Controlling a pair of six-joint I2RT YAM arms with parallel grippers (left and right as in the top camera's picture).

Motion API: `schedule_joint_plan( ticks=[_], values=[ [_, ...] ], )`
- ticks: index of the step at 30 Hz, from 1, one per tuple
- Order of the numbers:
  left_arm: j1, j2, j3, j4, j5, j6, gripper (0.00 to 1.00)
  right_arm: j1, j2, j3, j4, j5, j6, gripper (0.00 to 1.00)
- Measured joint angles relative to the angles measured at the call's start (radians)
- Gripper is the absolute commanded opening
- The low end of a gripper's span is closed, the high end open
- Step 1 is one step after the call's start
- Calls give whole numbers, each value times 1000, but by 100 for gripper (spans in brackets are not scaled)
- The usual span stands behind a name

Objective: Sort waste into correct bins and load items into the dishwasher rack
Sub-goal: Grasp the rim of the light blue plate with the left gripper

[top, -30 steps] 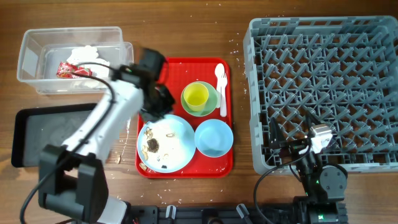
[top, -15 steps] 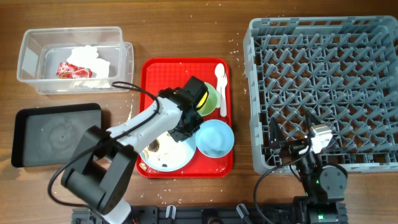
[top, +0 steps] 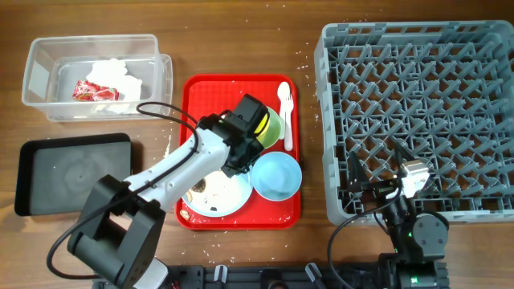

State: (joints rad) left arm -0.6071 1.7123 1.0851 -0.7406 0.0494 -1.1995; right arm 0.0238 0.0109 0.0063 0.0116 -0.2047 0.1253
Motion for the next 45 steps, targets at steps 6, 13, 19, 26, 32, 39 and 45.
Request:
schedule_joint_plan(
  ticks=[6, 13, 19, 26, 32, 39, 45],
  values=[
    [-7, 35, 0, 35, -18, 0, 27, 0, 0, 0, 0, 0, 0, 100],
    [-20, 93, 0, 45, -26, -7, 8, 0, 0, 0, 0, 0, 0, 100],
    [-79, 93, 0, 19, -70, -7, 12, 0, 0, 0, 0, 0, 0, 100],
    [-99, 103, 0, 1, -79, -4, 4, 0, 0, 0, 0, 0, 0, 100],
    [-58, 102, 23, -65, -86, 8, 4, 0, 0, 0, 0, 0, 0, 100],
    [-51, 104, 163, -249, -150, 50, 4, 0, 0, 0, 0, 0, 0, 100],
    [-13, 104, 215, -301, -185, 82, 4, 0, 0, 0, 0, 0, 0, 100]
  ],
)
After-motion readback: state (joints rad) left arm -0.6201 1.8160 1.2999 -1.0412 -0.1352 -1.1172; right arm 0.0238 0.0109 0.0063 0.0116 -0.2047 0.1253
